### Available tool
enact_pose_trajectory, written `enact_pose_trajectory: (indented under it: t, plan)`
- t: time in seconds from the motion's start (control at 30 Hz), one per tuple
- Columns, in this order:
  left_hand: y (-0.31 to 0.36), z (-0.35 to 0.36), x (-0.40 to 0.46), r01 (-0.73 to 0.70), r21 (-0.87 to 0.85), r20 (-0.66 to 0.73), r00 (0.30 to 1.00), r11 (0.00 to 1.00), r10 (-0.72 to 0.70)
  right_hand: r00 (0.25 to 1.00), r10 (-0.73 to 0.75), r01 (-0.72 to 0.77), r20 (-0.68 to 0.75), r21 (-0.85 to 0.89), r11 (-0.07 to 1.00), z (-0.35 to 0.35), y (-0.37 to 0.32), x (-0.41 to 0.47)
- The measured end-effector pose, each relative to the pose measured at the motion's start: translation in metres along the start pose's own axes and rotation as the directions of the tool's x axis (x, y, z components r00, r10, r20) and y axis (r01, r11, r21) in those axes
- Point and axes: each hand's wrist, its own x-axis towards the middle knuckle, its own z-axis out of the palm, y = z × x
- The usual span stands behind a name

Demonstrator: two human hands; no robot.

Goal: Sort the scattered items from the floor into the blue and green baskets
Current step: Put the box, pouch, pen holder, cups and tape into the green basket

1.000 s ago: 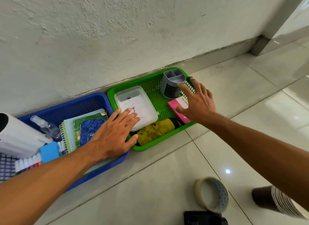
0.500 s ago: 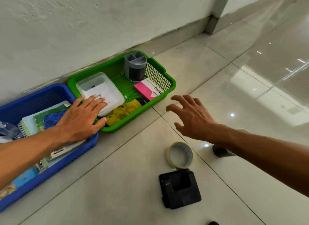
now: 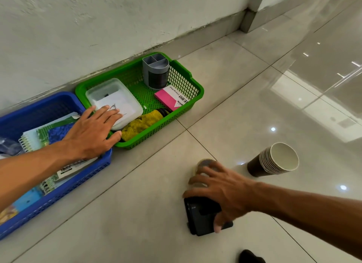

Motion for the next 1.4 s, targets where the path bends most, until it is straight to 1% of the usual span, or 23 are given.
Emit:
enact_pose_trajectory:
  t: [0.07,0.17,0.23,0.43,0.53,0.67,0.77,0.9,1.0,1.07,1.13,1.23,1.33,1.4]
  plan:
    - [-0.001,0.000,0.000,0.002,0.002,0.005,1.000,1.000,-0.002,0.998,-0.040,0.041,0.052,-0.026,0.999,0.002,-0.003,0.002]
    - [-0.001,0.000,0.000,0.005,0.001,0.012,1.000,1.000,-0.005,0.997,-0.054,0.057,0.054,-0.064,0.996,0.001,-0.006,0.006]
    - [0.000,0.001,0.000,0.006,0.003,0.014,1.000,1.000,-0.006,0.996,-0.051,0.055,0.068,-0.060,0.997,0.001,-0.007,0.007]
    - [0.000,0.002,-0.001,0.010,0.006,0.011,1.000,1.000,-0.010,0.999,-0.015,0.018,0.051,-0.059,0.998,0.012,-0.016,0.001]
    - [0.000,0.002,0.000,0.010,0.007,0.014,1.000,1.000,-0.011,1.000,0.012,-0.011,0.012,-0.076,0.997,0.019,-0.020,0.000]
    - [0.000,0.002,-0.001,0.003,0.007,0.011,1.000,1.000,-0.003,1.000,0.016,-0.016,0.002,-0.083,0.996,0.019,-0.021,0.002]
    - [0.000,0.002,0.000,0.004,0.007,0.010,1.000,1.000,-0.004,0.998,0.039,-0.042,-0.040,-0.088,0.995,0.014,-0.022,0.003]
    - [0.000,0.002,0.001,0.007,0.012,0.013,1.000,1.000,-0.007,0.990,0.101,-0.106,-0.100,-0.051,0.993,0.006,-0.026,0.005]
    - [0.000,0.001,0.001,0.011,0.010,0.016,1.000,1.000,-0.011,0.975,0.137,-0.140,-0.172,-0.005,0.990,0.004,-0.031,0.010]
    - [0.000,0.000,0.000,0.016,0.010,0.016,1.000,1.000,-0.016,0.972,0.145,-0.146,-0.184,0.009,0.989,0.001,-0.035,0.014]
    - [0.001,-0.001,0.000,0.019,0.008,0.017,1.000,1.000,-0.019,0.973,0.158,-0.151,-0.170,0.050,0.987,-0.006,-0.036,0.017]
    - [0.001,-0.001,0.000,0.023,0.004,0.020,1.000,1.000,-0.023,0.964,0.201,-0.163,-0.174,0.210,0.964,-0.017,-0.039,0.021]
    - [0.001,-0.001,0.000,0.029,0.001,0.023,0.999,1.000,-0.029,0.948,0.264,-0.162,-0.180,0.443,0.882,-0.030,-0.043,0.027]
    - [0.002,-0.002,-0.001,0.035,-0.006,0.020,0.999,0.999,-0.035,0.926,0.315,-0.152,-0.208,0.557,0.816,-0.042,-0.039,0.032]
